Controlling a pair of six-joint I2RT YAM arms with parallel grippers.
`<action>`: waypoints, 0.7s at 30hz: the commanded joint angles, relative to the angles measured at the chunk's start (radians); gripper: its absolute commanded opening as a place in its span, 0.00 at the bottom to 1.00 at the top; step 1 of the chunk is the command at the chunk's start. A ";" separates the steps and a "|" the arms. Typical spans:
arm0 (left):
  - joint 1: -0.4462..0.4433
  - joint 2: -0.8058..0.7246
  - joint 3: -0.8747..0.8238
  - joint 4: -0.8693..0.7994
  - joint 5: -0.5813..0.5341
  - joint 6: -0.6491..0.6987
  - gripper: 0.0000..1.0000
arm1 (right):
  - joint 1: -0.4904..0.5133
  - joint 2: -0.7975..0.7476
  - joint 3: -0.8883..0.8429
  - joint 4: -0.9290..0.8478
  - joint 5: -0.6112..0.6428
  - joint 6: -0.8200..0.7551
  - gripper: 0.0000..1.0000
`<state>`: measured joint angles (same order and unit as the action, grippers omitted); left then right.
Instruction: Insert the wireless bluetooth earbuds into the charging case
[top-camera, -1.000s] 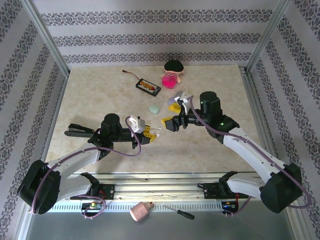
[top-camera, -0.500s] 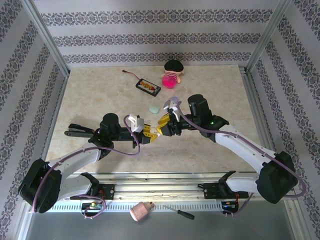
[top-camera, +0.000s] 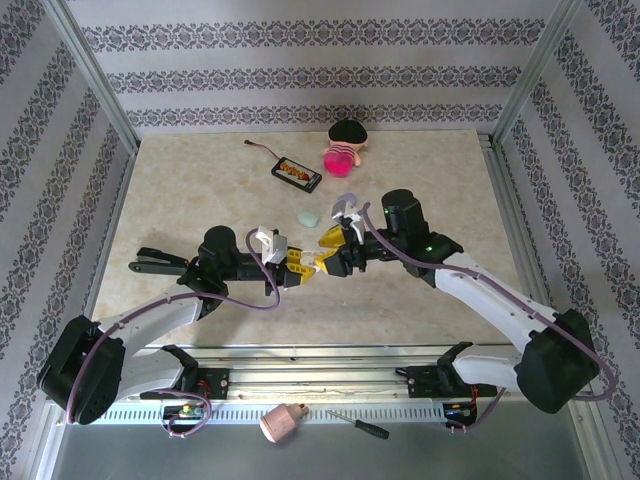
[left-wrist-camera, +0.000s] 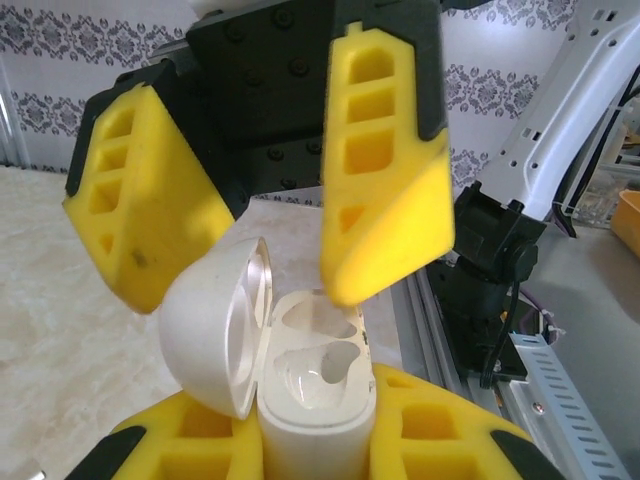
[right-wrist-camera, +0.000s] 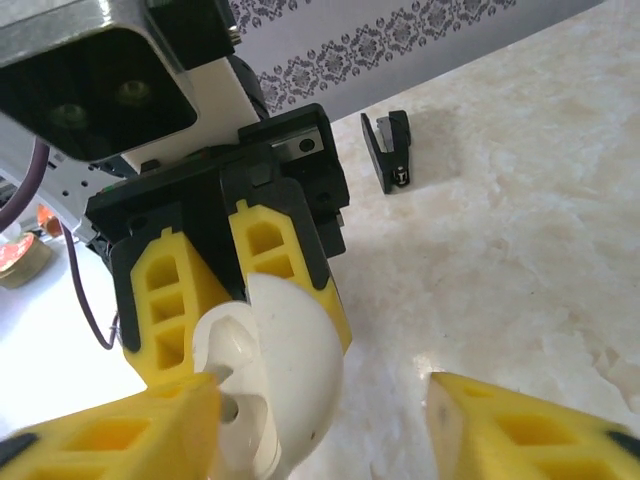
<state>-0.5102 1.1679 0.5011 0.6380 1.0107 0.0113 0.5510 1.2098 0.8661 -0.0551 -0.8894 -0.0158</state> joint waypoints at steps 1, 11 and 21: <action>0.009 -0.006 -0.029 0.063 -0.035 0.030 0.03 | -0.029 -0.061 -0.041 0.074 -0.022 0.038 0.67; 0.107 0.040 -0.158 0.300 -0.168 0.014 0.03 | -0.111 -0.068 -0.139 0.152 0.280 0.184 0.71; 0.274 0.165 -0.268 0.603 -0.288 -0.117 0.02 | -0.003 0.306 0.141 -0.216 0.817 0.111 0.48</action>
<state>-0.2691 1.3075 0.2588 1.0489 0.7567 -0.0364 0.5209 1.4605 0.9276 -0.1448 -0.2768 0.1135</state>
